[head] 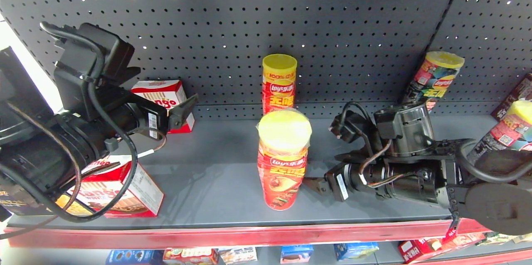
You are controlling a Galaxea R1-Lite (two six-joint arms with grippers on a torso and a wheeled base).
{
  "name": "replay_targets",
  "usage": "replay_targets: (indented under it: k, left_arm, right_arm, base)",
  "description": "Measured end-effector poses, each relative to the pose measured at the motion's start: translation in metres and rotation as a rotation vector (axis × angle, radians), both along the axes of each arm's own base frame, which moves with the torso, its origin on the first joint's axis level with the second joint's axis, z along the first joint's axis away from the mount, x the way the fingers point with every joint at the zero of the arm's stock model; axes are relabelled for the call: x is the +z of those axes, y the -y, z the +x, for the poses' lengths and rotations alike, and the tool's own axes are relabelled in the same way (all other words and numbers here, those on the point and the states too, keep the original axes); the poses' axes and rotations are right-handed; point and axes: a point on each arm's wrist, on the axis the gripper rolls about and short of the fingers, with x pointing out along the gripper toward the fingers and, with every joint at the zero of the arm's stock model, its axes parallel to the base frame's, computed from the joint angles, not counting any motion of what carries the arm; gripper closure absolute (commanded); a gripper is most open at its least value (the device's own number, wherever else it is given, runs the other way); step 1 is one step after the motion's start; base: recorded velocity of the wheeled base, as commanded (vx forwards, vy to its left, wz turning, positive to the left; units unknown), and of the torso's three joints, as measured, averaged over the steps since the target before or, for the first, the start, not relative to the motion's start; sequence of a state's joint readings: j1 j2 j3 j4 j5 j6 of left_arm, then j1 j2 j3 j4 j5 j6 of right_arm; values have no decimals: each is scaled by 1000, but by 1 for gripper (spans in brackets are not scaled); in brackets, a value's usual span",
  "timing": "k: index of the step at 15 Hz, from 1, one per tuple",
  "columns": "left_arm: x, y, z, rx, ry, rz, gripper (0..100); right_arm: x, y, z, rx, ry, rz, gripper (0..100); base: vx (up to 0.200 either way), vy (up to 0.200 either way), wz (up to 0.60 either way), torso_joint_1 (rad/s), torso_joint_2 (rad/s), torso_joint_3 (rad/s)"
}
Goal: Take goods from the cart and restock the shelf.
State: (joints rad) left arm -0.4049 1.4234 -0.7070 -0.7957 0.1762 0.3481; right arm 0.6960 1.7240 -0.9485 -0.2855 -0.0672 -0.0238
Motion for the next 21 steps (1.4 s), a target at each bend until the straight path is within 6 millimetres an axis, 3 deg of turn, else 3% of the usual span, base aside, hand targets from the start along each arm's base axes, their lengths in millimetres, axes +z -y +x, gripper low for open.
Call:
replay_targets:
  k: [7, 12, 14, 17, 19, 21]
  left_arm:
    - [-6, 9, -5, -42, -24, 24, 0]
    - [-5, 6, -16, -49, -36, 31, 0]
    - [1, -7, -40, -45, -23, 25, 0]
    - [7, -36, -99, -30, 20, 5, 0]
    - [-3, -58, -143, -20, 19, 4, 0]
    - [-25, -79, -187, -14, 0, 12, 0]
  right_arm:
    - [2, 23, -4, -54, 0, -1, 0]
    - [40, 43, -25, -69, 126, 98, 0]
    - [54, 61, -51, -79, 196, 141, 0]
    - [56, 104, -111, -79, 303, 167, 0]
    - [40, 136, -154, -82, 361, 186, 0]
    - [10, 166, -192, -88, 388, 197, 0]
  base:
    - [0, 0, 0, 0, 0, 0]
    - [0, 0, 0, 0, 0, 0]
    - [0, 0, 0, 0, 0, 0]
    - [0, 0, 0, 0, 0, 0]
    - [0, 0, 0, 0, 0, 0]
    - [0, 0, 0, 0, 0, 0]
